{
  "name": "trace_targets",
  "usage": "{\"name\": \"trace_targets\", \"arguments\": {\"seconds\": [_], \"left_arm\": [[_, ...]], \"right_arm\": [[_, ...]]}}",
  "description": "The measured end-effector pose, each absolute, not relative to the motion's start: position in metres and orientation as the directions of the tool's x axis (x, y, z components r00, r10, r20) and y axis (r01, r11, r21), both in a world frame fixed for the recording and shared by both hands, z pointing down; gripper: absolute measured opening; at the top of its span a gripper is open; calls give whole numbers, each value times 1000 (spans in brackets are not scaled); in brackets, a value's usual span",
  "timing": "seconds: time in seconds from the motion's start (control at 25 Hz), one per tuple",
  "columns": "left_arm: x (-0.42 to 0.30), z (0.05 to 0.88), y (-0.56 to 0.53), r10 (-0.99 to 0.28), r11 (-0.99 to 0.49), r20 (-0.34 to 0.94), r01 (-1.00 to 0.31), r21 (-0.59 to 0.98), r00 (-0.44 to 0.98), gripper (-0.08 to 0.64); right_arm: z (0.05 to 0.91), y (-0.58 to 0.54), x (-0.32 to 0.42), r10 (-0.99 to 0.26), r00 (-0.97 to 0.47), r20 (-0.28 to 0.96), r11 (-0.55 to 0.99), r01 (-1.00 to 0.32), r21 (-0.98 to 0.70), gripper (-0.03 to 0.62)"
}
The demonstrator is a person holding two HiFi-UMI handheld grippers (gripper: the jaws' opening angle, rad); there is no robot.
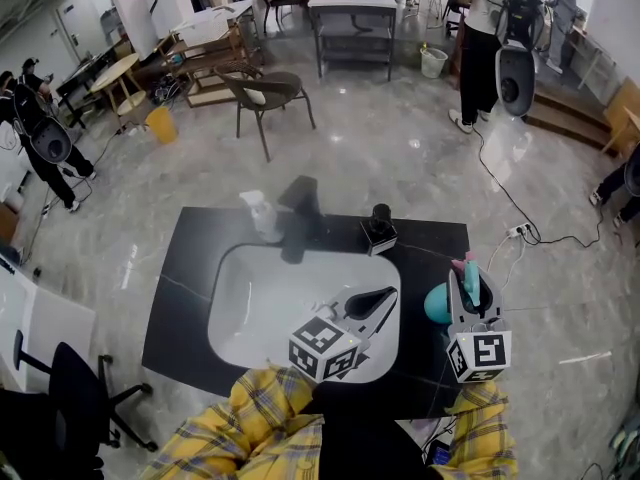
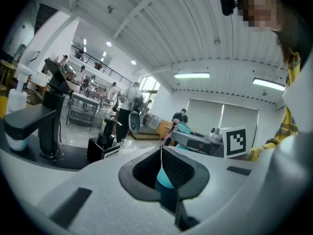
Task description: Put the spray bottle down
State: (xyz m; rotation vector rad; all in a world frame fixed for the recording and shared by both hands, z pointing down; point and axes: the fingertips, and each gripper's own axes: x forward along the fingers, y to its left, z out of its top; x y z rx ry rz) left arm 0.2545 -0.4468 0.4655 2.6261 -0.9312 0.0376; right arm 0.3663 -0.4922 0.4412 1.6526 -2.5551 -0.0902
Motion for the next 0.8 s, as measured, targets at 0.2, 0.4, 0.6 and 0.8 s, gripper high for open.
{"name": "trace_targets", "arguments": {"seconds": [0.2, 0.4, 0.6, 0.8], "left_arm": [[253, 461, -443, -608, -721, 127, -612, 324, 784, 8], [250, 462, -438, -610, -721, 120, -611, 327, 783, 8], [242, 460, -431, -614, -719, 111, -611, 331, 782, 8], [234, 461, -424, -613, -717, 110, -610, 338, 782, 8]], "right_arm": [[441, -488, 364, -896, -441, 54, 443, -895, 47, 140], [443, -484, 368, -913, -402, 65, 405, -914, 40, 177], [442, -479, 373, -928, -367, 68, 370, -928, 44, 187], [440, -471, 377, -940, -333, 72, 337, -940, 49, 187]]}}
